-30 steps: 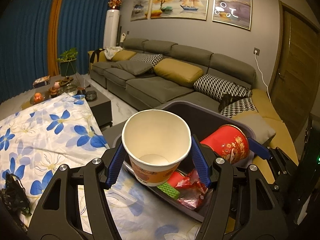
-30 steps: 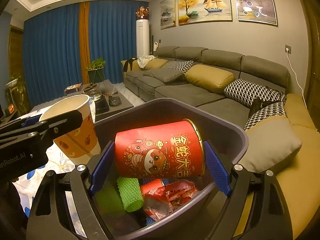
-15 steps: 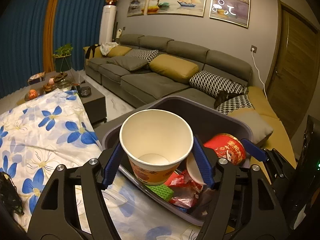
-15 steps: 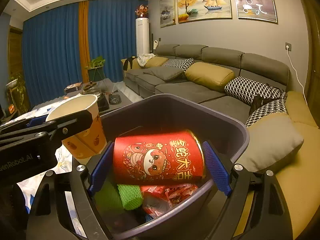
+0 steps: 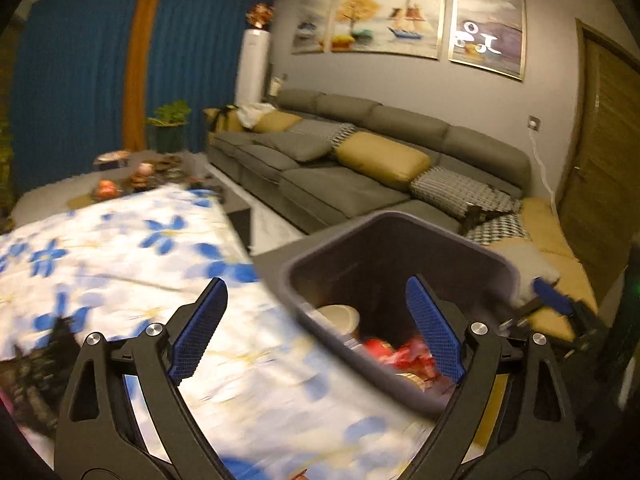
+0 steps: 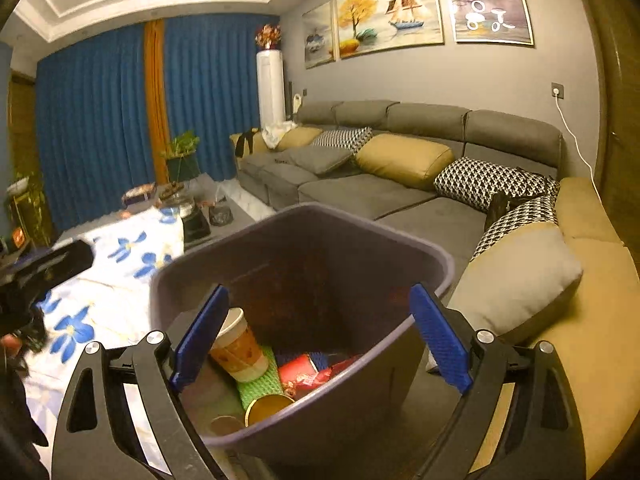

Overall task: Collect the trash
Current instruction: 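Move both open grippers back to the bed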

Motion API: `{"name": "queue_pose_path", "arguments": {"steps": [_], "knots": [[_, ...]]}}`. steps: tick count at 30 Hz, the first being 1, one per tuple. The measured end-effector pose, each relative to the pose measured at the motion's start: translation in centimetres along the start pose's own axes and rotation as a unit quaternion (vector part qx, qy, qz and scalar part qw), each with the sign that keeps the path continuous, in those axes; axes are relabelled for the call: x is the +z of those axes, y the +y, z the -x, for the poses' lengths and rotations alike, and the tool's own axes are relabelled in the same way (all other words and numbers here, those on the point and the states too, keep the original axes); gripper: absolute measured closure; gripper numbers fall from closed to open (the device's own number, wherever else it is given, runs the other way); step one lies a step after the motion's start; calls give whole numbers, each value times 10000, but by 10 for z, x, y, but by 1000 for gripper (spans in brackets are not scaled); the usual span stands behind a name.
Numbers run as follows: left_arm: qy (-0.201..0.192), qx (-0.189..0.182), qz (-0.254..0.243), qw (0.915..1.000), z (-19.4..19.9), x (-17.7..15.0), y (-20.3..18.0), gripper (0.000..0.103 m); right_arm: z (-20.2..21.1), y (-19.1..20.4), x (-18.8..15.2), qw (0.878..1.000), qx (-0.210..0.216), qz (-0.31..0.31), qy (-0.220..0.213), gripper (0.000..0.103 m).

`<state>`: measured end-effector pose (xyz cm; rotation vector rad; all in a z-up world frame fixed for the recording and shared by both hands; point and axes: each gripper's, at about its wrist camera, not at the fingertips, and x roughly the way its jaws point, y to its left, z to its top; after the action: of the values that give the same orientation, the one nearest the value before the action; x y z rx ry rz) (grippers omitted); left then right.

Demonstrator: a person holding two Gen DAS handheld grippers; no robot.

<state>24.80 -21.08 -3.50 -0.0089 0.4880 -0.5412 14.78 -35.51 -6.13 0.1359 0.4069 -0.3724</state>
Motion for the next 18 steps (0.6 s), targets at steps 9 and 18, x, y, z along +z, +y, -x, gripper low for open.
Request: {"name": "queue_pose_path", "arguments": {"steps": [9,18], "knots": [[-173,1173,396,9922,86,-29,76,14,52,41,3,9970,569,156,-500,6],[-278,2444,1001,9641,163,-64,172,14,72,147,-15,9847,1589,681,-223,6]]}}
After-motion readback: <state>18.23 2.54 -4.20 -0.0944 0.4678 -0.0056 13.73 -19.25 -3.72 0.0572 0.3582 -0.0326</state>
